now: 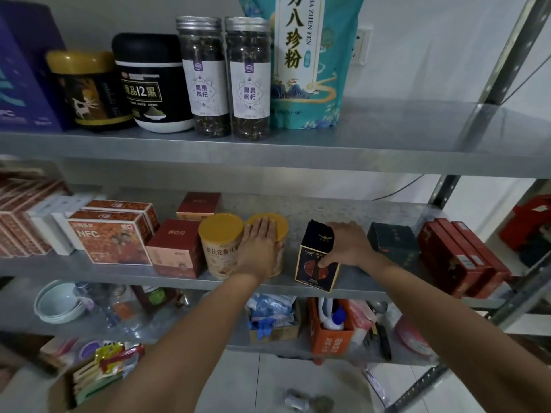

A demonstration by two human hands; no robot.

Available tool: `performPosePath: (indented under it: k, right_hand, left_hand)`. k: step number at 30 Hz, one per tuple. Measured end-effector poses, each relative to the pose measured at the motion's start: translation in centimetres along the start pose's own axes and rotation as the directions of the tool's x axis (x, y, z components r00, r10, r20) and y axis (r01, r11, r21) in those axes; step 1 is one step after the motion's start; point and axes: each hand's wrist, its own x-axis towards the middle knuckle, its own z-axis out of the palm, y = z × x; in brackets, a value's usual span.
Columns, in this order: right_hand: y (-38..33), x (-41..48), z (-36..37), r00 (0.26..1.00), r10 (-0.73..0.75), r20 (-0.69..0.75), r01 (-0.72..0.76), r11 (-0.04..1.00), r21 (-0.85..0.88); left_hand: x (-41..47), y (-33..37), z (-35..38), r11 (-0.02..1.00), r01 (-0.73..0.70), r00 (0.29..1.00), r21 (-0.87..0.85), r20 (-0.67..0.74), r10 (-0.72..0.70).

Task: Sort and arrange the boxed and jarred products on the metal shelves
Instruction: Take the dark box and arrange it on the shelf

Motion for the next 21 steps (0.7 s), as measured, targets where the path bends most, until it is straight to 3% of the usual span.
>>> performPosePath:
  k: [3, 5, 6, 9, 11, 16, 18, 21]
  right_hand:
    - [-0.2, -1.3, 0.0, 0.98, 0.2, -0.005, -0.197, 0.97, 0.143]
    - [-0.2, -2.5, -0.1, 0.959, 0.284, -0.017, -0.265, 0.914, 0.306]
    - [-0.3, -3.2, -0.3, 0.95, 0.311, -0.033, -0.276, 0.885, 0.375]
    - [-1.5, -5.2, -1.1, 0.917, 0.393, -0.073, -0.325, 0.838, 0.438]
    - [-2.3, -6.4, -1.9, 0.898, 0.436, -0.064, -0.361, 0.811, 0.461]
    - [-2.8, -9.1, -3.5, 0.883, 0.47, -0.019, -0.362, 0.705, 0.609]
    - [-2.1, -10.2, -4.4, 0.907, 0.42, 0.029, -0.303, 0.602, 0.739]
    - [0.0, -12.5, -4.9, 0.952, 0.296, 0.075, -0.205, 0.437, 0.876]
  left_hand:
    - [-1.1, 1.6, 0.1, 0.998, -0.048, 0.99, -0.029, -0.133, 0.043]
    - [-3.1, 3.3, 0.9, 0.941, -0.195, 0.935, -0.278, -0.341, 0.093]
    - [-4.3, 4.3, 1.2, 0.869, -0.263, 0.92, -0.419, -0.38, 0.095]
    - [-6.4, 7.0, 2.1, 0.686, -0.232, 0.959, -0.69, -0.281, 0.042]
    - [-6.4, 8.1, 2.4, 0.694, -0.158, 0.974, -0.703, -0.226, -0.007]
    - [-6.0, 9.1, 1.6, 0.753, -0.152, 0.953, -0.64, -0.296, -0.059]
    - [-5.9, 8.8, 1.1, 0.608, -0.083, 0.98, -0.789, -0.174, -0.092]
    - [-6.2, 8.0, 0.3, 0.124, -0.003, 0.999, -0.992, -0.008, -0.043]
